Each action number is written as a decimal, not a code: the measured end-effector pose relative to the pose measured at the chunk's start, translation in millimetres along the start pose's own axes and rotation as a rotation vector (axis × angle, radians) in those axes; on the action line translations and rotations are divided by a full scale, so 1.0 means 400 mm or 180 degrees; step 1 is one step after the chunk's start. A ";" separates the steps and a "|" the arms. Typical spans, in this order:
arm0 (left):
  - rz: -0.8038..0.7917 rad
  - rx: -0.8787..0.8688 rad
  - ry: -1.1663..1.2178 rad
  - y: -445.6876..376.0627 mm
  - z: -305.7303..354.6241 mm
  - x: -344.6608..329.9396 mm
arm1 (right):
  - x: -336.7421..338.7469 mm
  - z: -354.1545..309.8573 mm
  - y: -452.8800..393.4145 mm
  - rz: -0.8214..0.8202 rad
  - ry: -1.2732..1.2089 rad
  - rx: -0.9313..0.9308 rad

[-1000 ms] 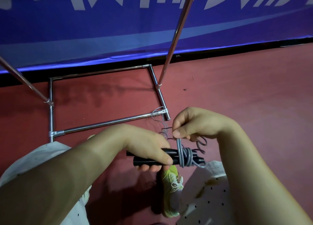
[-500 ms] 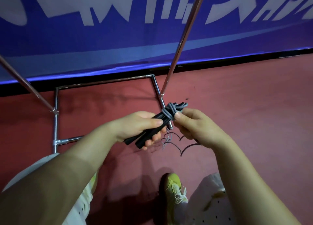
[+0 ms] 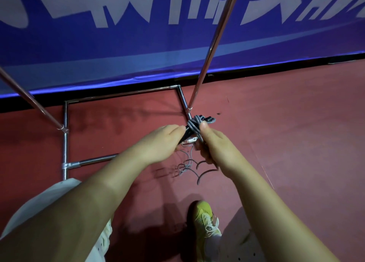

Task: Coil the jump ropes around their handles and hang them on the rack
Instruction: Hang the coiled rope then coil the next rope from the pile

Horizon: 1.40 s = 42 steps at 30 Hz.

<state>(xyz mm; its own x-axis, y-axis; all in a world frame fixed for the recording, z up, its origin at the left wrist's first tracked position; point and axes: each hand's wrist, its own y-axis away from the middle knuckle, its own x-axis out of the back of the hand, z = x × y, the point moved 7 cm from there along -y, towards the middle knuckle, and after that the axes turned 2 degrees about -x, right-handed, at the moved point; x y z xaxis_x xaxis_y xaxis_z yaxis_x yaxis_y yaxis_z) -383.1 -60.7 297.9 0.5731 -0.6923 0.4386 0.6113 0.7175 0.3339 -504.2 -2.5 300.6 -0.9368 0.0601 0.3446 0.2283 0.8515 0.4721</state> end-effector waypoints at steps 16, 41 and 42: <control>0.0063 -0.0549 -0.1373 0.004 0.027 -0.008 | -0.030 0.041 -0.004 -0.0450 -0.1109 -0.0685; -0.2742 -0.0258 0.5065 0.066 0.092 -0.067 | 0.005 -0.031 -0.026 -0.0443 -0.1645 0.0231; -0.2772 -0.0297 0.5164 0.065 0.092 -0.053 | 0.010 -0.035 -0.026 -0.0373 -0.1629 0.0241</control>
<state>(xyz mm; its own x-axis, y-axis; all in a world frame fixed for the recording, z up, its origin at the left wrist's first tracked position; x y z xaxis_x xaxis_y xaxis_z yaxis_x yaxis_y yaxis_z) -399.4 -24.6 328.2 -0.0191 -0.2456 -0.9692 0.9790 0.1921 -0.0680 -506.7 -18.3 308.5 -0.9688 0.1928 -0.1559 0.1123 0.9018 0.4173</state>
